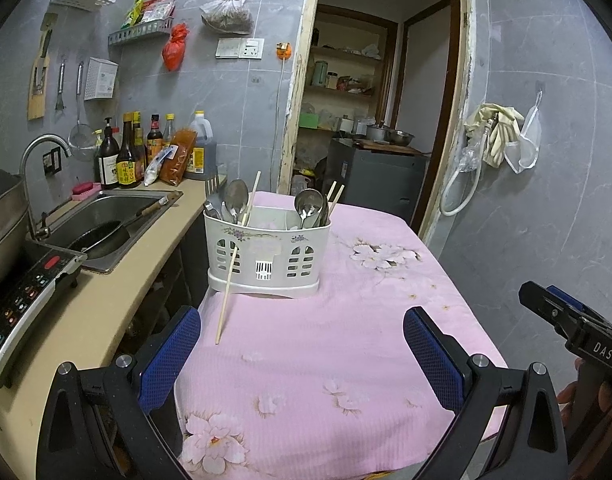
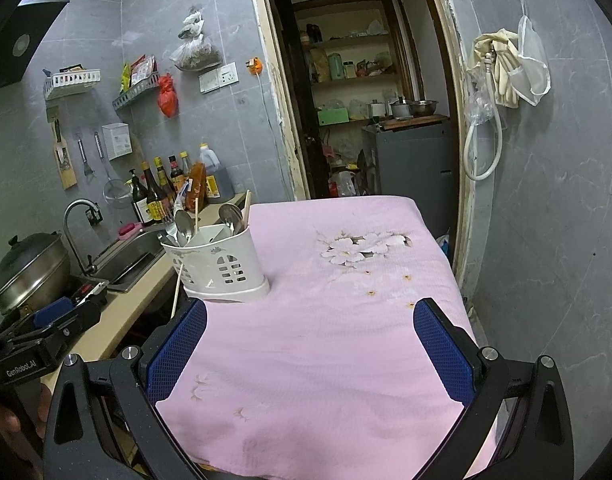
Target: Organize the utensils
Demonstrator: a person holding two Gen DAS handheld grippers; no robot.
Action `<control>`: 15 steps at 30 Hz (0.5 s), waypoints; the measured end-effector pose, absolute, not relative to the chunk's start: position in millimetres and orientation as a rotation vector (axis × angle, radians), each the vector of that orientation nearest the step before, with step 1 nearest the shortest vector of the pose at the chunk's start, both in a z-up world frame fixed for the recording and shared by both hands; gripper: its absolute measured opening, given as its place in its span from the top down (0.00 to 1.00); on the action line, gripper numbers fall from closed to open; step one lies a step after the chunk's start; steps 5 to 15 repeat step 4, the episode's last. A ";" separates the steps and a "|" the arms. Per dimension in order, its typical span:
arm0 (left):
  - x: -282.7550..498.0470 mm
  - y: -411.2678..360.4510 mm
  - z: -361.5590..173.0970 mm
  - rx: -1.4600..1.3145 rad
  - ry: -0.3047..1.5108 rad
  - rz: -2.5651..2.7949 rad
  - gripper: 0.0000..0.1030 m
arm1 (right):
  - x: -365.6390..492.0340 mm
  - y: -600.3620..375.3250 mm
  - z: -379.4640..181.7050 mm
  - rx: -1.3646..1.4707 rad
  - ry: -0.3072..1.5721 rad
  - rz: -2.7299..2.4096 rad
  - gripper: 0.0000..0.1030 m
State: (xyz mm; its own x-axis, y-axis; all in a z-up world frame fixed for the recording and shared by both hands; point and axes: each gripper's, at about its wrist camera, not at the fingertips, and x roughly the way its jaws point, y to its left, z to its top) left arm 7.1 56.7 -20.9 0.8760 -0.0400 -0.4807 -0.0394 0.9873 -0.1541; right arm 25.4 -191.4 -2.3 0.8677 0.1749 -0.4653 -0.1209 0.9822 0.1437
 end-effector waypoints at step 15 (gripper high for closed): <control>11.9 53.8 -23.2 -0.155 0.509 -0.002 0.01 | 31.0 -193.7 -2.3 0.114 0.504 0.154 0.01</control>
